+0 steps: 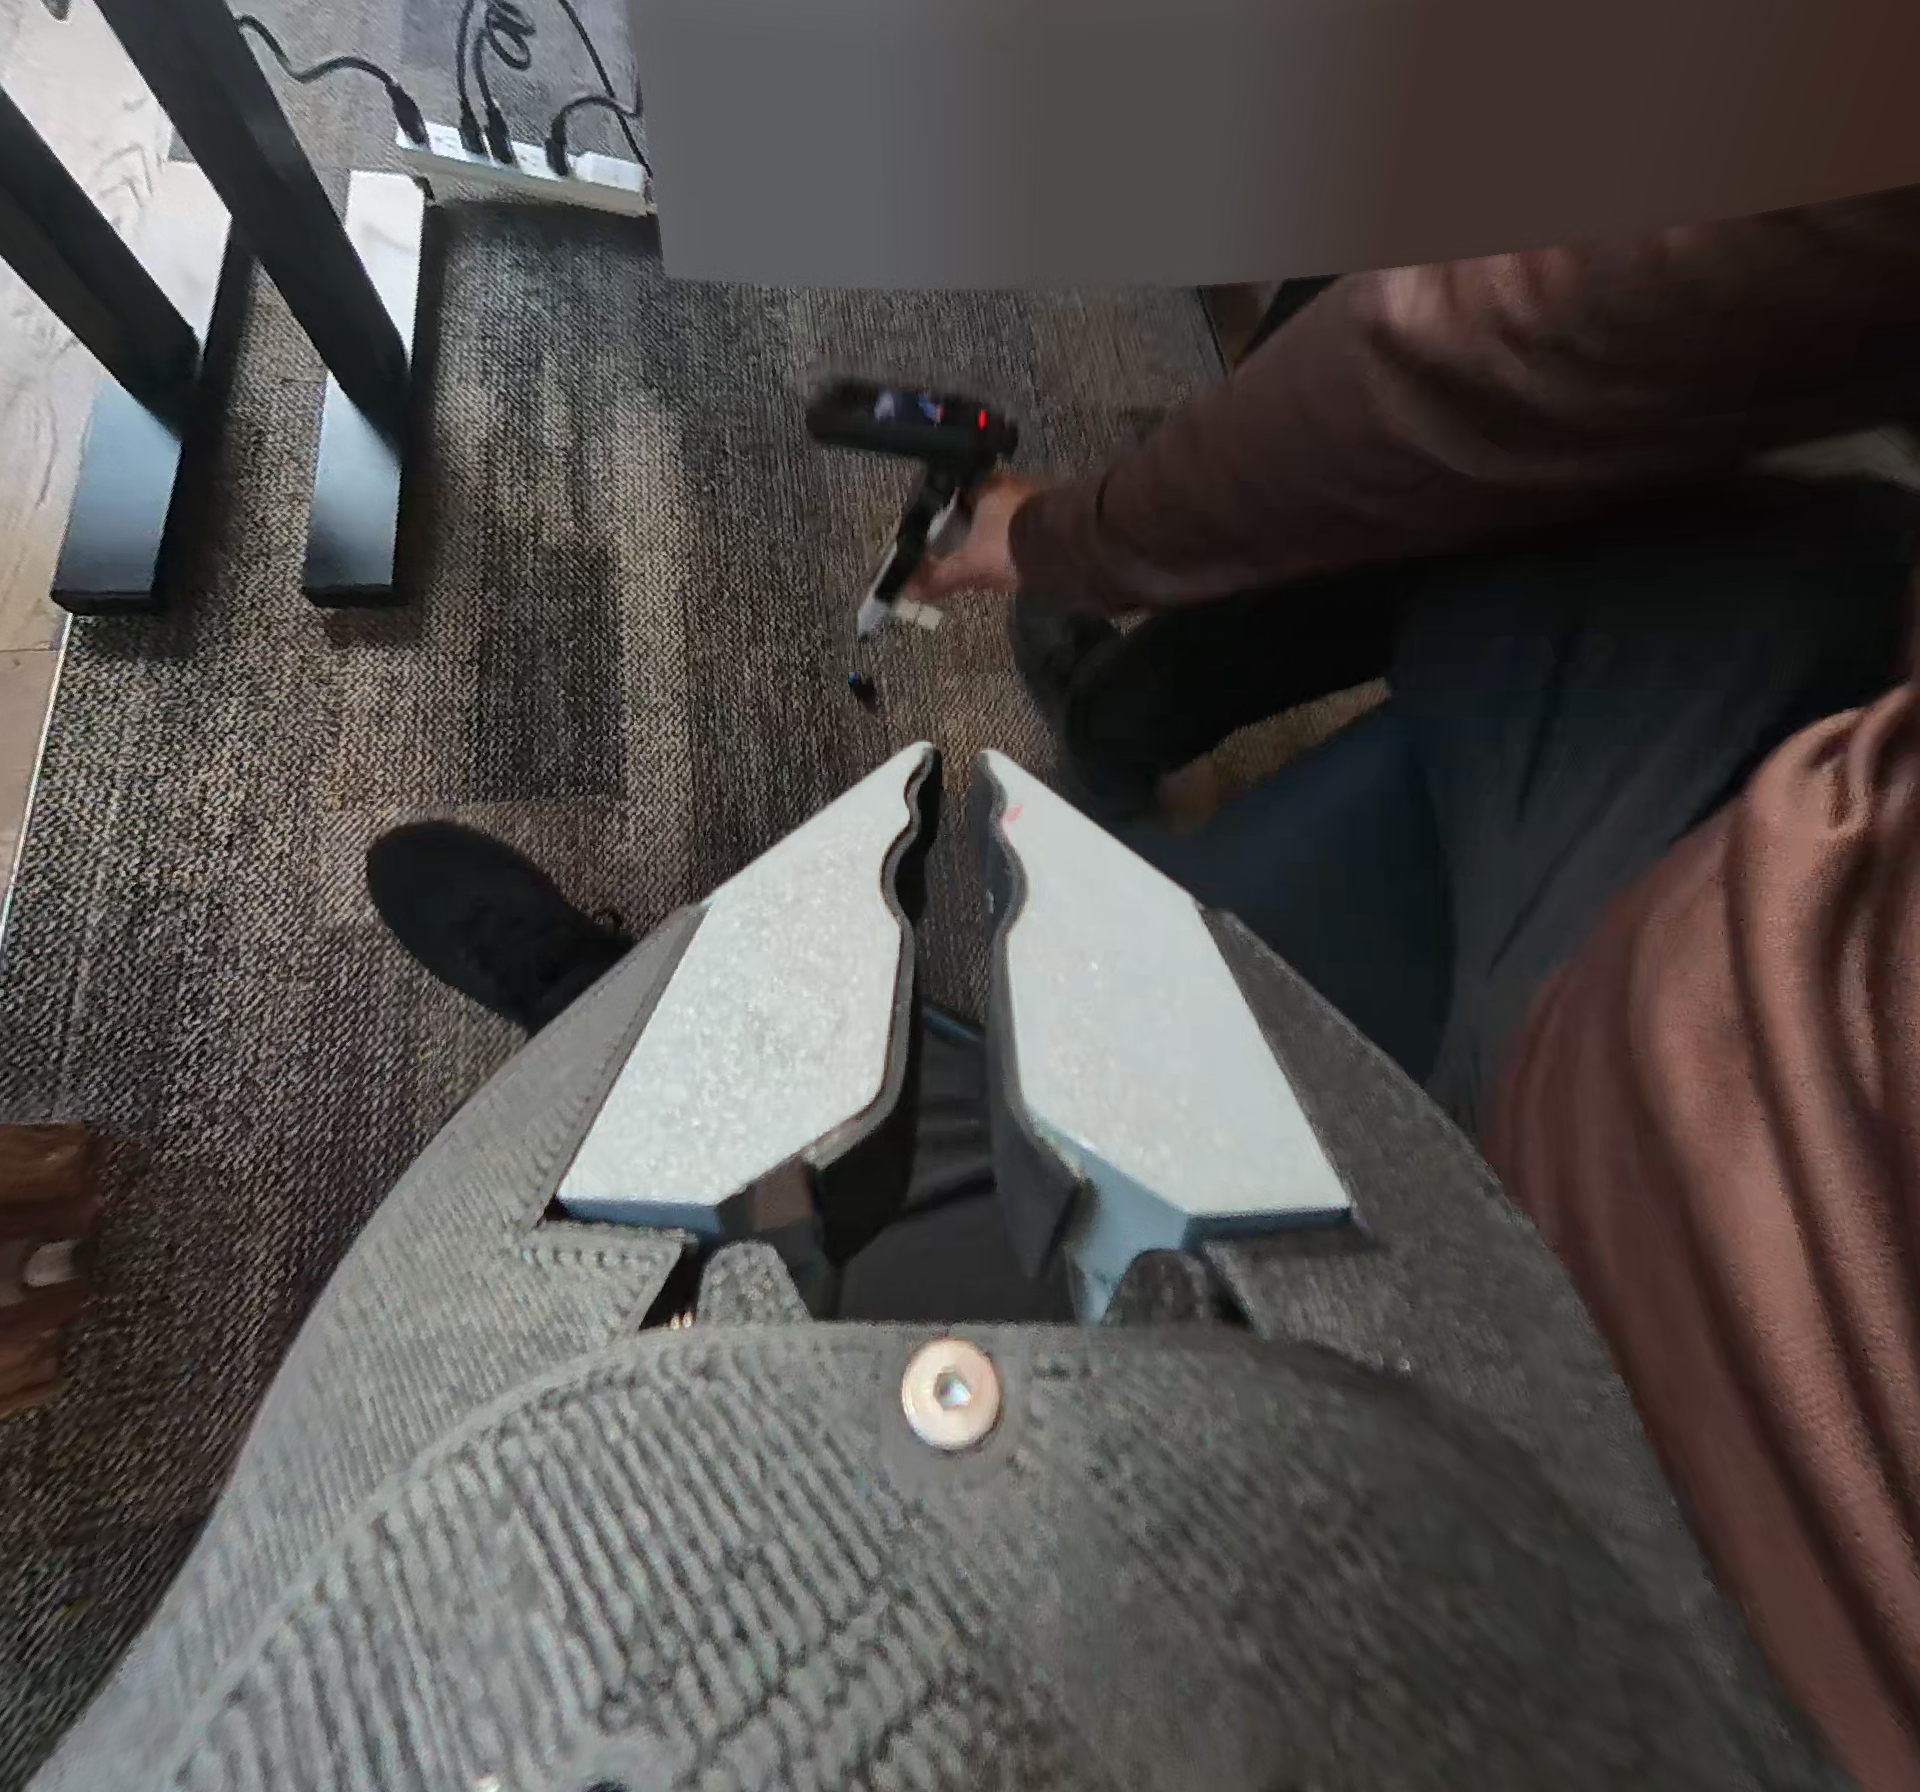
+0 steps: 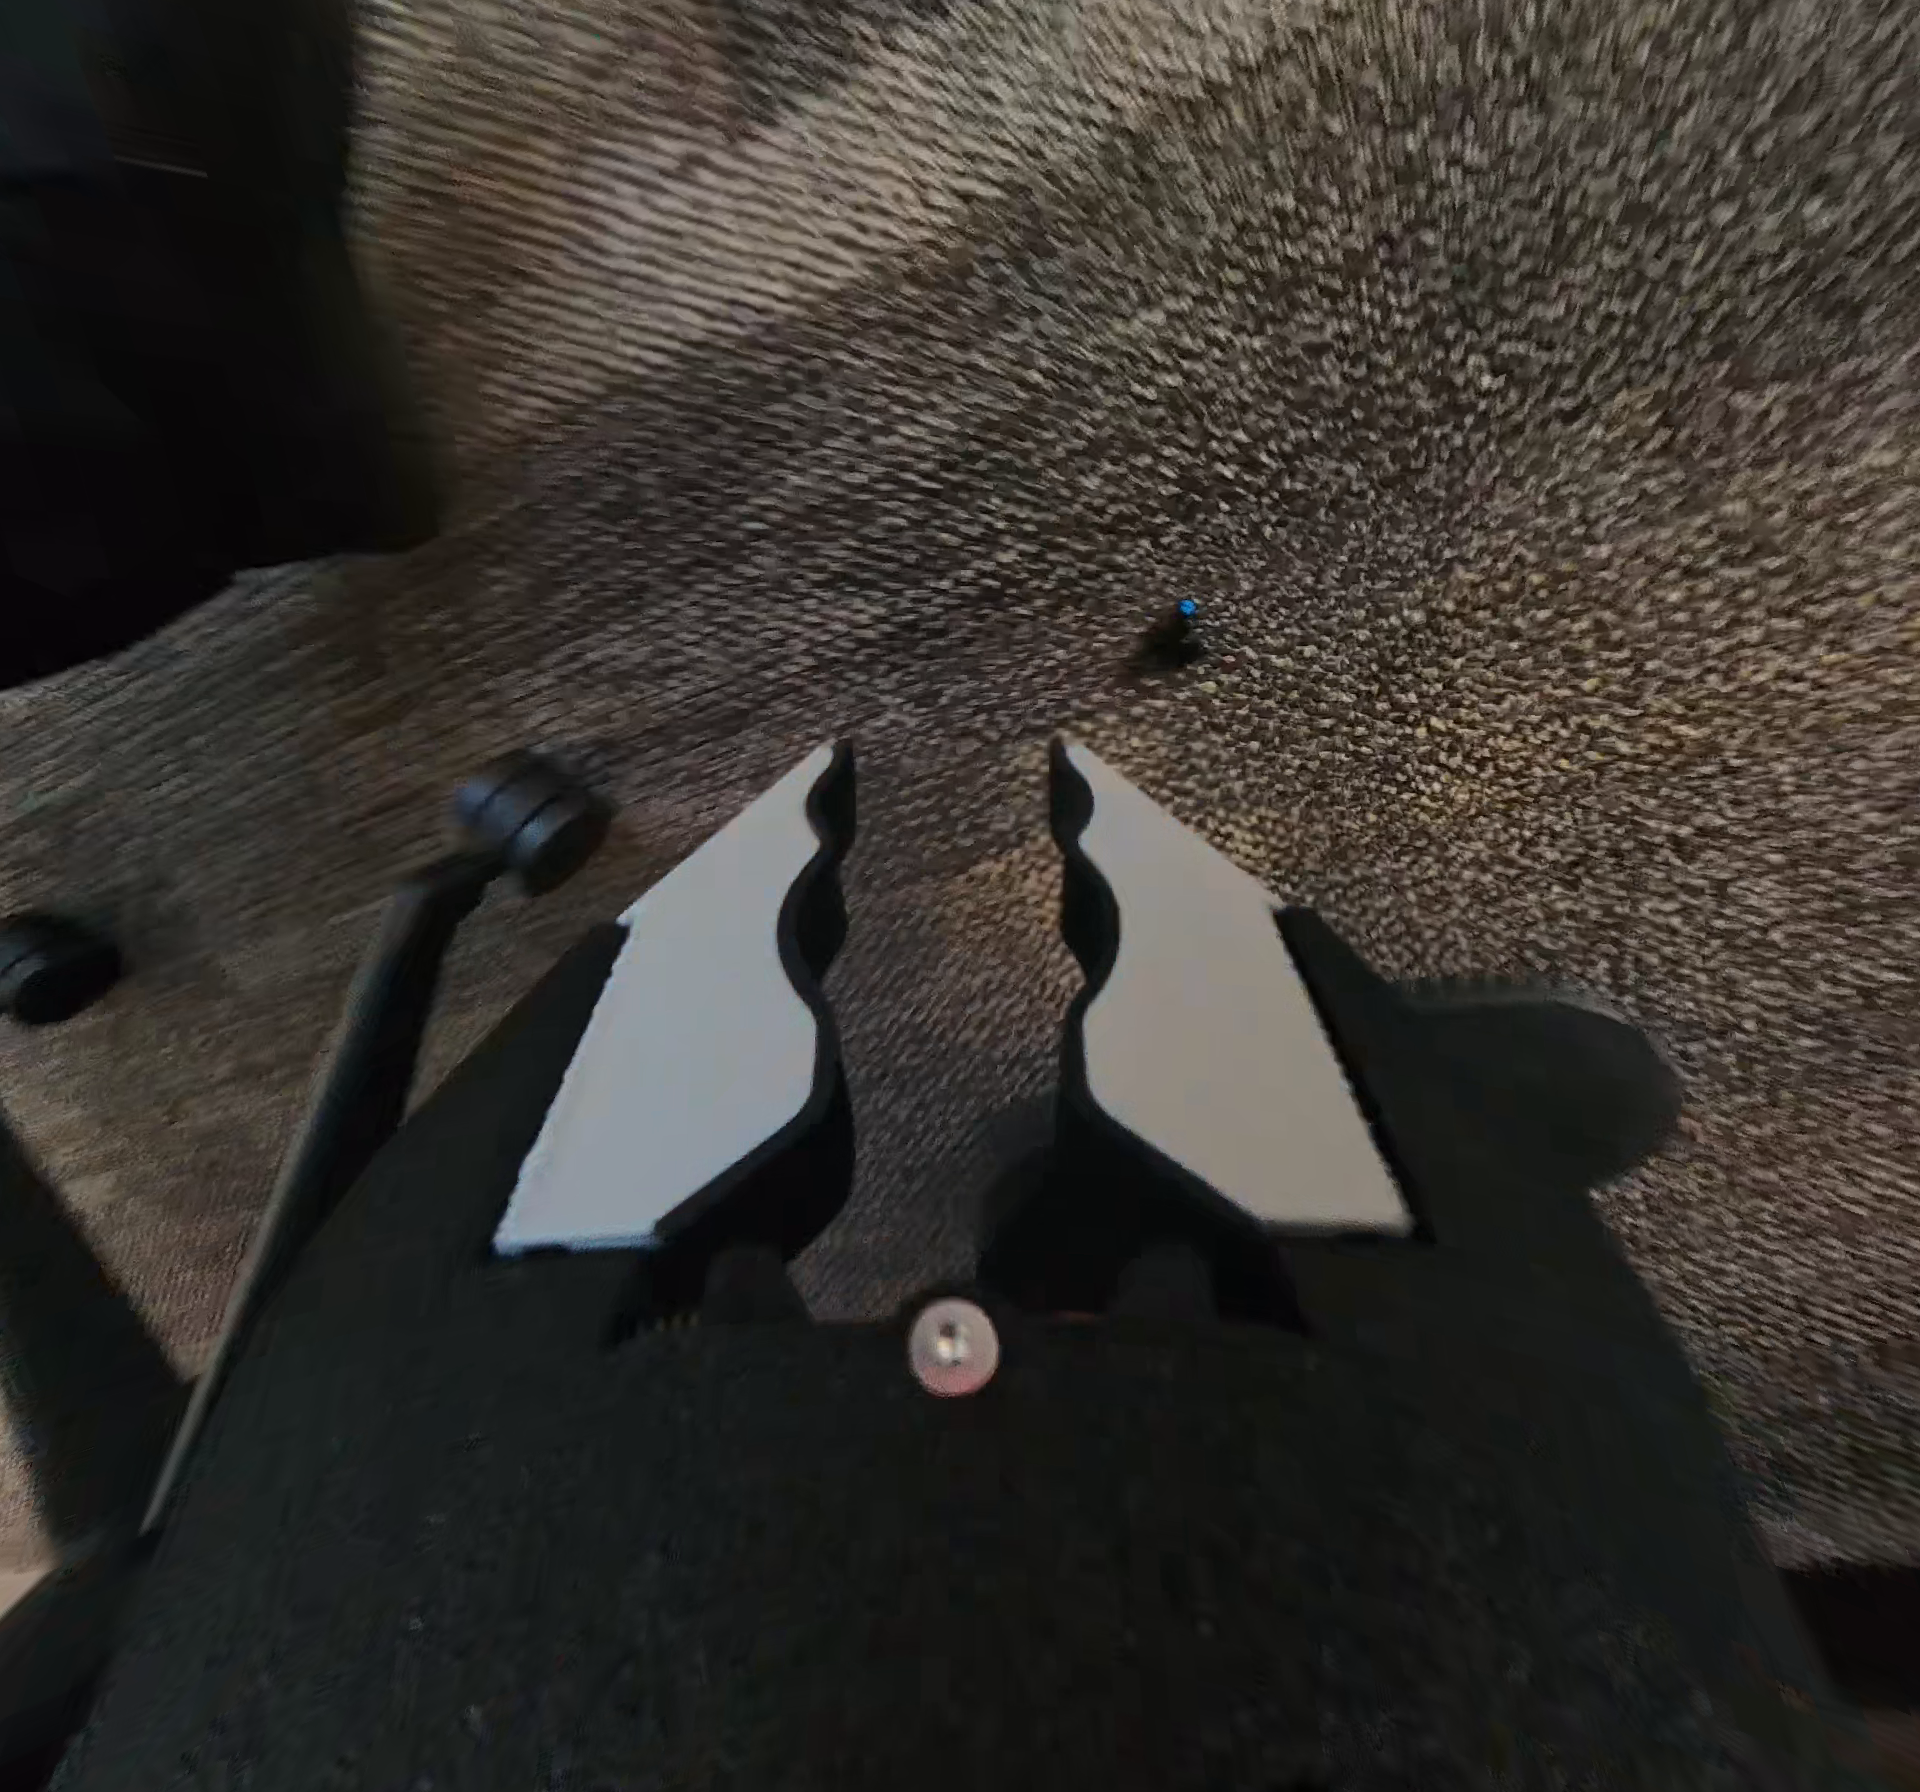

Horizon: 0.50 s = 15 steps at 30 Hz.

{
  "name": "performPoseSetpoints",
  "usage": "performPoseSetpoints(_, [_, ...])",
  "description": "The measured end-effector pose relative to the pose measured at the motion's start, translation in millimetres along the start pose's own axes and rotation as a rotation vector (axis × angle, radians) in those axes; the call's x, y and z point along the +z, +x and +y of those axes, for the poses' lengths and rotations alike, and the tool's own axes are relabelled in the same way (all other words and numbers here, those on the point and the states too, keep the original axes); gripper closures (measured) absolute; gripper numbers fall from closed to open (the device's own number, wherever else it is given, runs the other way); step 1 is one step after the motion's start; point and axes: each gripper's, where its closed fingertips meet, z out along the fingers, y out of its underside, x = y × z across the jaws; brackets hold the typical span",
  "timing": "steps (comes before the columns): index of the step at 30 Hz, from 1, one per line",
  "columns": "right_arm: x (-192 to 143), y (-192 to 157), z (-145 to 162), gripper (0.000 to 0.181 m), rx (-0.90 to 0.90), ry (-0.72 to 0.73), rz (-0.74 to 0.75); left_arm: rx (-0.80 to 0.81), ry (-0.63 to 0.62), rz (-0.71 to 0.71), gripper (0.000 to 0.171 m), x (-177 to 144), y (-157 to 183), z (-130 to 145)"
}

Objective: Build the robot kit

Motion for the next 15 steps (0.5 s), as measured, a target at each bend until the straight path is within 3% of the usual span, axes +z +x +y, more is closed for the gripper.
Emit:
performPoseSetpoints(3, [67.2,37.9,24.7,0.151,0.047,-0.059,0.05,-0.04,0.009,0.015,0.171,19.6,-31.9,-7.3])
performPoseSetpoints(6, [108.3,58.1,27.7,0.152,0.045,-0.031,0.083,-0.077,0.03,0.014,0.171,34.3,-61.3,-15.6])
performPoseSetpoints(9, [131.4,66.1,19.9,0.156,0.038,-0.004,0.113,-0.091,0.024,-0.022,0.171,45.7,-94.4,-23.1])
performPoseSetpoints(15, [166.8,82.0,34.0,0.159,0.099,-0.119,0.09,-0.119,0.001,0.01,0.171,78.8,-131.5,-42.3])
